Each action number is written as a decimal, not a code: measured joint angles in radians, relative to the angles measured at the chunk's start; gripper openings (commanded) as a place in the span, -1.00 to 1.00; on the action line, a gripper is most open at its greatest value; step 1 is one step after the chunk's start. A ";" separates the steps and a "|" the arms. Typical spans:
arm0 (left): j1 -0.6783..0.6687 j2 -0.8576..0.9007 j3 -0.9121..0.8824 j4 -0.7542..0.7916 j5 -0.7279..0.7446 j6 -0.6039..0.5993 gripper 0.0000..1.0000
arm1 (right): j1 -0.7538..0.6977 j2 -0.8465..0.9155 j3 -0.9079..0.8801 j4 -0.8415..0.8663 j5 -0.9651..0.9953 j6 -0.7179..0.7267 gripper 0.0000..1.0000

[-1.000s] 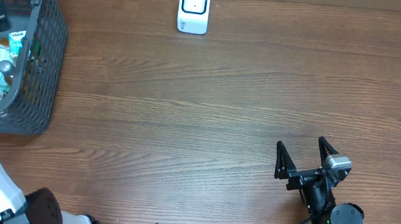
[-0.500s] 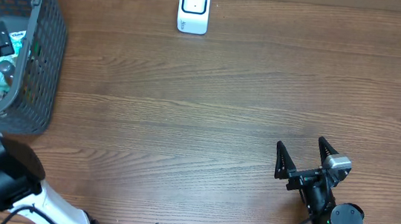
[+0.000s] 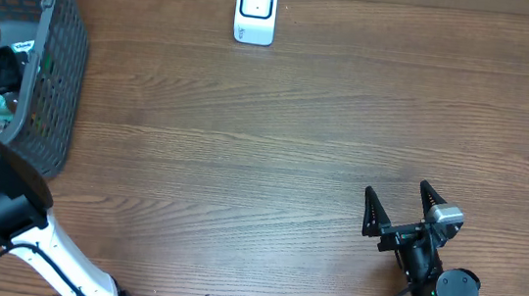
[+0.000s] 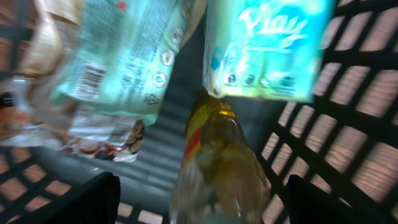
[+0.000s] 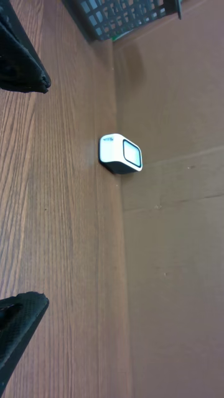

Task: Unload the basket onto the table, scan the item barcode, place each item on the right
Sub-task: 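Reach the left gripper into the grey basket toward the yellow bottle, then grasp the yellow dish-soap bottle with the left gripper and lift it out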

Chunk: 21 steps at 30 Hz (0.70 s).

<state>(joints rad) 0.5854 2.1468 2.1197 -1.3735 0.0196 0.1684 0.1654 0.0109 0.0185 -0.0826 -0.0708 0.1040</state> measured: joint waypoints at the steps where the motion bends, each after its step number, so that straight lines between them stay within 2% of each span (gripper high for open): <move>1: 0.000 0.016 0.000 0.000 0.000 0.000 0.64 | 0.000 0.000 0.000 0.000 0.000 0.000 1.00; 8: 0.000 0.064 0.000 0.012 0.011 0.002 0.28 | 0.000 0.000 0.000 0.000 0.000 0.000 1.00; 10: 0.000 0.064 0.000 0.019 0.013 0.003 -0.03 | 0.000 0.000 0.000 -0.001 0.000 0.000 1.00; 13: 0.000 0.064 0.000 0.030 0.022 0.011 0.02 | 0.000 0.000 0.000 0.000 0.000 0.000 1.00; 21: 0.002 0.064 0.013 0.005 0.033 0.010 -0.13 | 0.000 0.000 0.000 0.000 0.000 0.000 1.00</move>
<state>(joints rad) 0.5877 2.2108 2.1326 -1.3682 0.0528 0.1787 0.1654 0.0109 0.0185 -0.0830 -0.0704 0.1043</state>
